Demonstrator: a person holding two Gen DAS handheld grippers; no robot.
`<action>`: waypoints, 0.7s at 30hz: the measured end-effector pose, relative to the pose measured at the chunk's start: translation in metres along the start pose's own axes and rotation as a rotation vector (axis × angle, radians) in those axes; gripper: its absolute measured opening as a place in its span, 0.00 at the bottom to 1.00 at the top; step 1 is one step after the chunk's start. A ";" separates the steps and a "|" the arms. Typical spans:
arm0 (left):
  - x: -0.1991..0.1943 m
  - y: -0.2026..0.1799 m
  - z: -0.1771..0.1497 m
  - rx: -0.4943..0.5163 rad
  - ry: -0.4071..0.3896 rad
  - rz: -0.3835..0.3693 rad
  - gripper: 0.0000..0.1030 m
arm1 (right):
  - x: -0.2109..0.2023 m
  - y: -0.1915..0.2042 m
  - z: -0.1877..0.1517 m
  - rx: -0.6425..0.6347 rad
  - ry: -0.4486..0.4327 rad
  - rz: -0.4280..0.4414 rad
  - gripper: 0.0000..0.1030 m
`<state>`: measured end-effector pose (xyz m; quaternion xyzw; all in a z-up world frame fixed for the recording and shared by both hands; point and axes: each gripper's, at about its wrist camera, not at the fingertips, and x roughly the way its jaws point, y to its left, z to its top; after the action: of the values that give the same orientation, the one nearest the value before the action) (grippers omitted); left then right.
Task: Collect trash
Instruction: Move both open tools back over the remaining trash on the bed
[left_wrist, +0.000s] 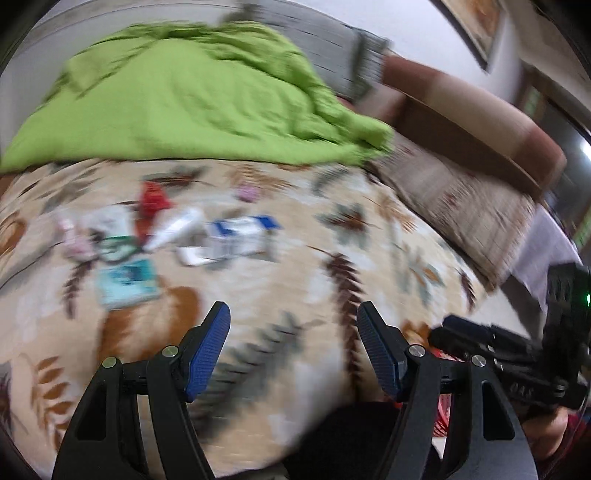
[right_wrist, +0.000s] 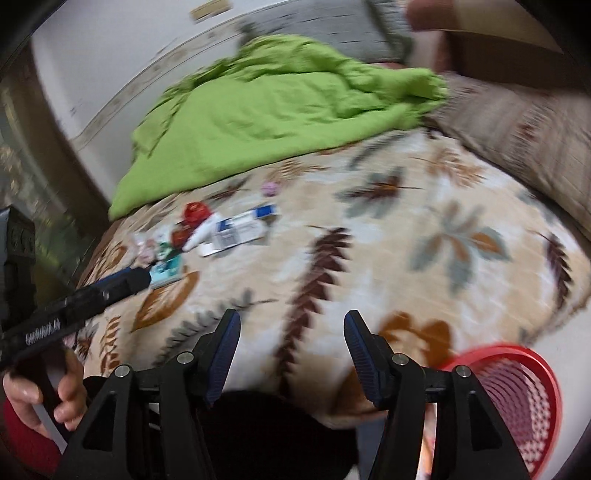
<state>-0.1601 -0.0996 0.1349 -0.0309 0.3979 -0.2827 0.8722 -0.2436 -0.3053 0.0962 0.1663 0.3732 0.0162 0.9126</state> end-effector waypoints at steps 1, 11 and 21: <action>-0.003 0.015 0.003 -0.024 -0.009 0.025 0.68 | 0.007 0.006 0.003 -0.010 0.011 0.012 0.63; -0.005 0.155 0.027 -0.282 -0.013 0.280 0.68 | 0.089 0.040 0.054 -0.102 0.106 0.081 0.64; 0.061 0.250 0.062 -0.502 0.073 0.302 0.68 | 0.127 0.045 0.091 -0.136 0.112 0.092 0.64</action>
<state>0.0333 0.0681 0.0659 -0.1760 0.4865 -0.0432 0.8547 -0.0849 -0.2697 0.0853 0.1198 0.4139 0.0924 0.8976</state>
